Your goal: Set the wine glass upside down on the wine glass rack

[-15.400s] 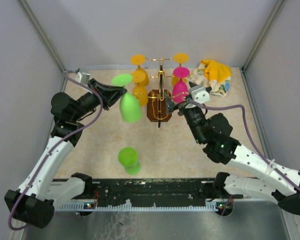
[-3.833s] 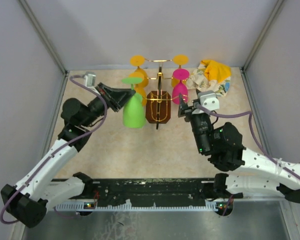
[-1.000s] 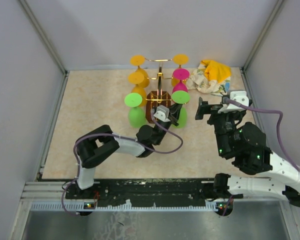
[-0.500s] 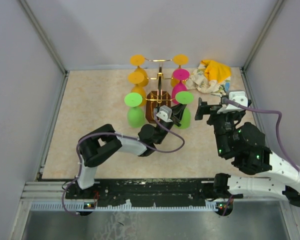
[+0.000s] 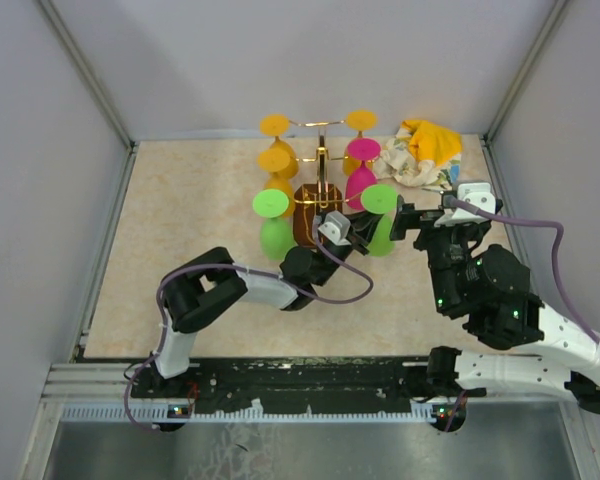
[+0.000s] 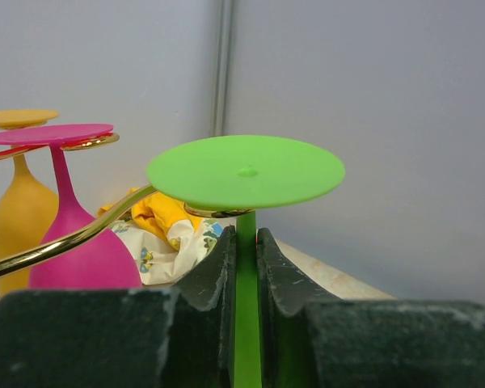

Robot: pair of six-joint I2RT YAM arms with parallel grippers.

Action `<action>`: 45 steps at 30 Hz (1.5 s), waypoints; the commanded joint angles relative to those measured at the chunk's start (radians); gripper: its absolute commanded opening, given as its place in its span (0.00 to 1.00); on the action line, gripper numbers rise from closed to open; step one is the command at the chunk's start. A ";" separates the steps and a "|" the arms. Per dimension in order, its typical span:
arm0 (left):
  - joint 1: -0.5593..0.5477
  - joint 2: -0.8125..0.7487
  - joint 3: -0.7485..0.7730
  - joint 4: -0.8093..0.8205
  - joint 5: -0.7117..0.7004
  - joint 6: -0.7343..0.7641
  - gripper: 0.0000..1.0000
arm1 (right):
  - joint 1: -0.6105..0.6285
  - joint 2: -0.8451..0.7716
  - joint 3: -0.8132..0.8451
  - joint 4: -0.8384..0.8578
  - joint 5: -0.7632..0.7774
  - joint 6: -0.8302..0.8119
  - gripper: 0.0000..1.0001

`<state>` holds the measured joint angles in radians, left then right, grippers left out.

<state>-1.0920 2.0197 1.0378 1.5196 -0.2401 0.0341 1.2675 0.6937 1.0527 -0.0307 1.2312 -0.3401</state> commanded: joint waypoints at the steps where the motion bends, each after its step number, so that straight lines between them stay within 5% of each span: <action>1: -0.003 0.014 0.026 0.134 0.061 -0.027 0.00 | 0.004 -0.004 0.002 0.009 0.000 -0.014 0.99; 15: -0.003 -0.068 -0.137 0.262 -0.004 0.018 0.02 | 0.004 0.005 -0.008 0.022 -0.015 -0.012 0.99; 19: -0.003 -0.086 -0.160 0.270 -0.019 0.034 0.15 | 0.004 0.007 -0.010 0.025 -0.016 -0.010 0.99; 28: -0.005 -0.119 -0.199 0.271 -0.038 0.037 0.74 | 0.004 0.007 -0.009 0.024 -0.014 -0.008 0.99; 39: -0.013 -0.250 -0.349 0.252 0.012 0.042 0.92 | 0.003 0.020 -0.017 0.021 -0.033 0.008 0.99; 45: -0.054 -0.419 -0.401 -0.011 0.115 0.075 0.94 | -0.004 0.049 -0.007 0.021 -0.075 0.019 0.99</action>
<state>-1.1141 1.7096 0.6464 1.5158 -0.2127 0.0849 1.2675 0.7227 1.0386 -0.0296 1.2011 -0.3351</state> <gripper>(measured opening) 0.935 0.992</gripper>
